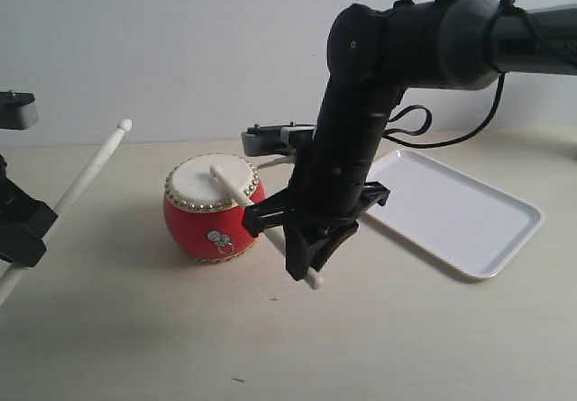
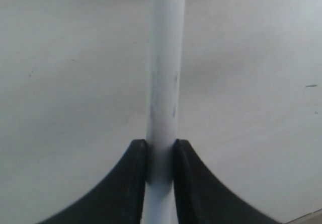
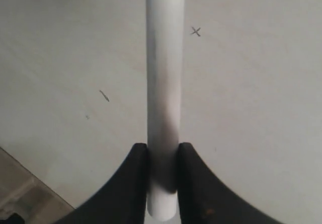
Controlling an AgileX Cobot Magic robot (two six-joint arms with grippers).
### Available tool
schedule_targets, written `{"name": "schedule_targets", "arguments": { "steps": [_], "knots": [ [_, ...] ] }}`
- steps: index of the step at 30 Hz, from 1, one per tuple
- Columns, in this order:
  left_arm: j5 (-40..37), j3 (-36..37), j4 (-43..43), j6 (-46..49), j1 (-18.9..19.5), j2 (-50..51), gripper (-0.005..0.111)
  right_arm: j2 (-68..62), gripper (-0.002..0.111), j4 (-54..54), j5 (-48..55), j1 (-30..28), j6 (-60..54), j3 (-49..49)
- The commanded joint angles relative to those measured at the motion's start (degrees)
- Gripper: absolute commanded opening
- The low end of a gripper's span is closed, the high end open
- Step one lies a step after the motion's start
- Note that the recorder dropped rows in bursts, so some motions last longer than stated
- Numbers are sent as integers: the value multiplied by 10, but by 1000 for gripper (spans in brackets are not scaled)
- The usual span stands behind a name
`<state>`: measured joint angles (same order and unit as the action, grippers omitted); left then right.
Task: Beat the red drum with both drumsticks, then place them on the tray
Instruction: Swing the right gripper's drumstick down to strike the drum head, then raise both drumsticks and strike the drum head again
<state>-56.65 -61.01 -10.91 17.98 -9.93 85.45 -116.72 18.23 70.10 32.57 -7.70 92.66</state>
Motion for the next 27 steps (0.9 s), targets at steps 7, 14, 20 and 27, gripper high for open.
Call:
{"name": "schedule_targets", "arguments": {
  "steps": [7,14,20,27],
  "knots": [
    [-11,-18,-50,52,-12,20,0,88,0,-53,-1,-1,6,95],
    [-133,-133,-32,41,-54,122,0,89,0,-80,-1,-1,23,94],
    [-120,-215,-7,15,-78,149,0,89,0,-90,-1,-9,25,94],
    [-133,-215,-5,14,-77,250,0,89,0,-88,-1,-15,23,94]
  ]
}}
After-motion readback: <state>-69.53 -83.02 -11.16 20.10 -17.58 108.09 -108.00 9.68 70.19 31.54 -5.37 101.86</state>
